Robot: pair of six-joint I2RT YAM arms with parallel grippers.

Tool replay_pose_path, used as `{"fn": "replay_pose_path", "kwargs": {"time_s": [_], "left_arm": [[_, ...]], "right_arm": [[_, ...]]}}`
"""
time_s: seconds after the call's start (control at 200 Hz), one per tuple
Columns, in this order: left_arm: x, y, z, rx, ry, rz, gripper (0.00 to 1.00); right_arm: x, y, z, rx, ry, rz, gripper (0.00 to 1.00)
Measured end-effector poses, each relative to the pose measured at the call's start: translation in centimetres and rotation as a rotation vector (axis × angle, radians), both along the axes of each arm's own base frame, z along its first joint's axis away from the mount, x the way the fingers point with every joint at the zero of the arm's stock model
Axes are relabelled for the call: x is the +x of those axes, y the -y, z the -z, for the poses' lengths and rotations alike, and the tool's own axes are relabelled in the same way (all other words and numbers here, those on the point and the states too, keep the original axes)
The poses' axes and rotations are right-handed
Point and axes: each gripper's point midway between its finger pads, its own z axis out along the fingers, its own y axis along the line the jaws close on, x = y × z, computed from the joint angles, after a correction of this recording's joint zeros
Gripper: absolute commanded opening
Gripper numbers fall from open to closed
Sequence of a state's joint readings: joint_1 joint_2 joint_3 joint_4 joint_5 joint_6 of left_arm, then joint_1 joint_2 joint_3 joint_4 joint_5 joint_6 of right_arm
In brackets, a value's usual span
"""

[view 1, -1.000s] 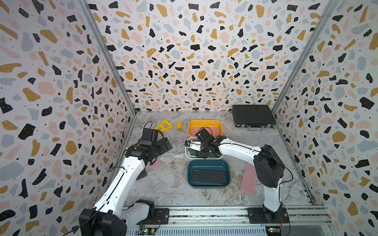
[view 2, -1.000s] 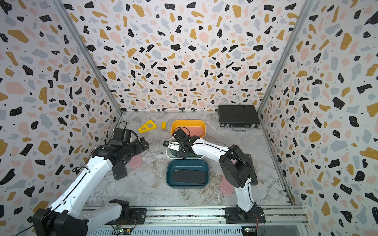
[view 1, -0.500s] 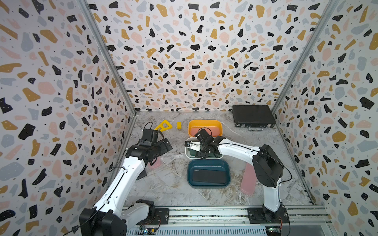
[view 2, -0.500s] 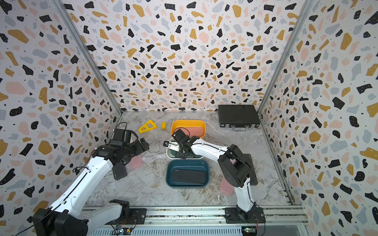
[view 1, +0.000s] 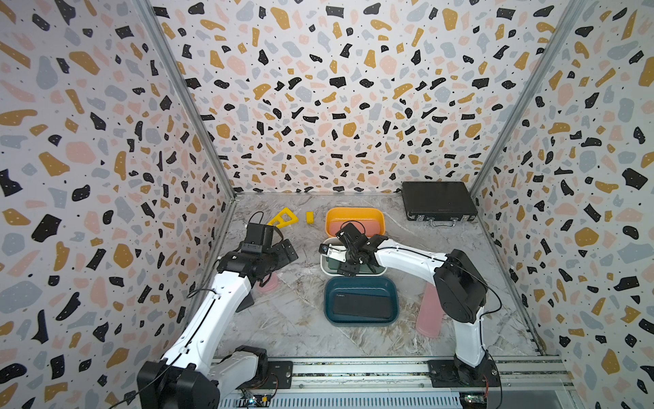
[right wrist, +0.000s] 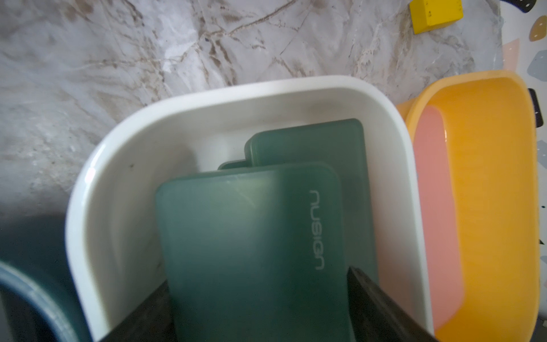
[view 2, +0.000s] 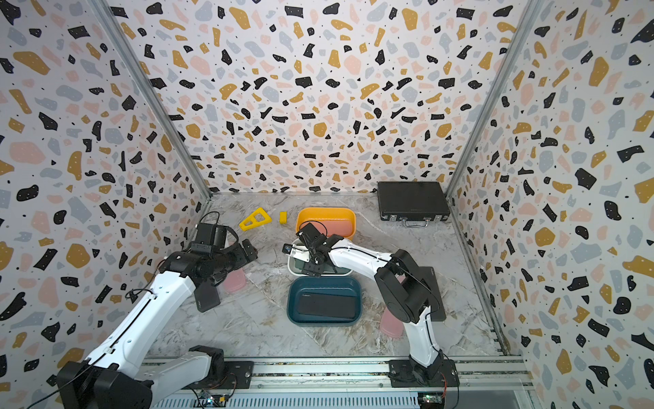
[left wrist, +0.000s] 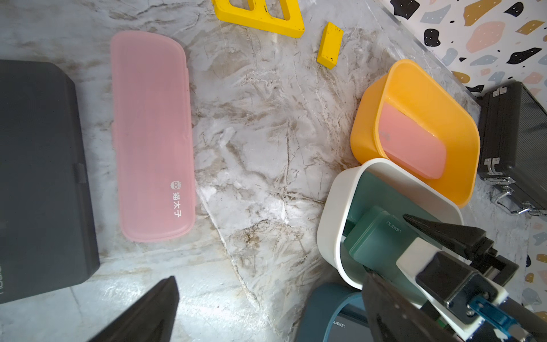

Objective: Place the pencil cases by color into the storage box
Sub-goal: Place the pencil case at the storage box.

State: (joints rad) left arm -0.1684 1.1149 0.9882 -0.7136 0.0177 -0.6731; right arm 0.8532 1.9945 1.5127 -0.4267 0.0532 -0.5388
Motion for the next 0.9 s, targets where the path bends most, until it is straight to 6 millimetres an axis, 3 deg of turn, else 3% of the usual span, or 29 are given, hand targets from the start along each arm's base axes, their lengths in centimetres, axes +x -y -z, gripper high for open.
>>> {"fn": "replay_pose_path", "kwargs": {"time_s": [0.901], "left_arm": [[0.07, -0.11, 0.35, 0.006, -0.012, 0.002, 1.00]], "right_arm": [[-0.45, 0.27, -0.33, -0.005, -0.028, 0.011, 0.87]]}}
